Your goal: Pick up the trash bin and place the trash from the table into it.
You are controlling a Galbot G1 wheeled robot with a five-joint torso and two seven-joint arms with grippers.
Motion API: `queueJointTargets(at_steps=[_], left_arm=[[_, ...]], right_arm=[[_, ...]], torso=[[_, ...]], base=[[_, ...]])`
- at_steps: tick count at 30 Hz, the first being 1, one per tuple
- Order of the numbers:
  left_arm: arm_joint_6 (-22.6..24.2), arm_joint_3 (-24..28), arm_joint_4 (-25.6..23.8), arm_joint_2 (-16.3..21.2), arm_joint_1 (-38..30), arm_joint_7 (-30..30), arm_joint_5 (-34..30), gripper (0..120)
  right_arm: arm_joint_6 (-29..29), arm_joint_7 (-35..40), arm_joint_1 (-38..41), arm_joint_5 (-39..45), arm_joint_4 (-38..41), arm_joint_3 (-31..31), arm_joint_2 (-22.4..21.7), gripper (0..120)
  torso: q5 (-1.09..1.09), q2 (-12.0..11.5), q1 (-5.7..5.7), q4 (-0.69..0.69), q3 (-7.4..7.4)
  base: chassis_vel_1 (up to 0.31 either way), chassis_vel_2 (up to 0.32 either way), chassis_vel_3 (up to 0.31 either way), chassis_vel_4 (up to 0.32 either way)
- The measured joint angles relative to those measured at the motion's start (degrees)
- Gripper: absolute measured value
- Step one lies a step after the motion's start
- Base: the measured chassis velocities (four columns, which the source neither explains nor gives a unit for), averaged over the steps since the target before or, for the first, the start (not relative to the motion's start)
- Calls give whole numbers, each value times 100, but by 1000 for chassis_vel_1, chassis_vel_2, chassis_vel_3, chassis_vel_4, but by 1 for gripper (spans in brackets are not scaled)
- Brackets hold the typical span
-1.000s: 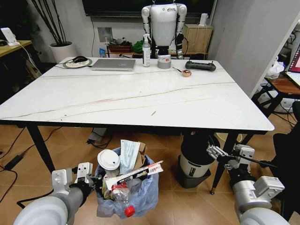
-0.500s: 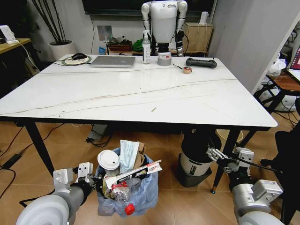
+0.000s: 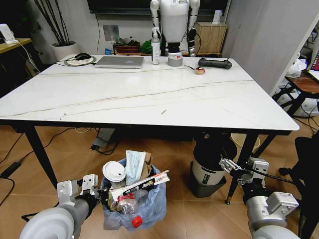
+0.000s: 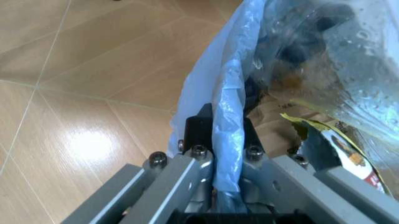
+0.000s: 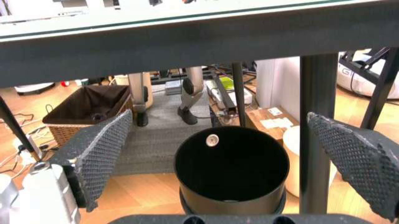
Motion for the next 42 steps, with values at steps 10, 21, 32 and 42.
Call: queueJointTargets(at_steps=[10, 21, 32, 42], left_arm=[[0, 19, 101, 17, 44, 100, 169, 0], [0, -5, 202, 46, 43, 163, 205, 0], [0, 18, 260, 48, 66, 205, 257, 0], [0, 8, 269, 73, 76, 214, 267, 0]], right_arm=[[1, 0, -35, -54, 9, 7, 37, 100], [0, 5, -73, -69, 23, 37, 56, 100], [-2, 6, -81, -73, 32, 67, 69, 100], [-2, 6, -82, -110, 43, 50, 108, 100]], torso=[[0, -245, -90, 0, -155], [0, -483, -177, 0, -304], [0, -749, -268, 0, -482], [0, -1018, -354, 0, -663]], base=[[0, 0, 0, 0], [0, 0, 0, 0], [0, 0, 0, 0], [0, 0, 0, 0]])
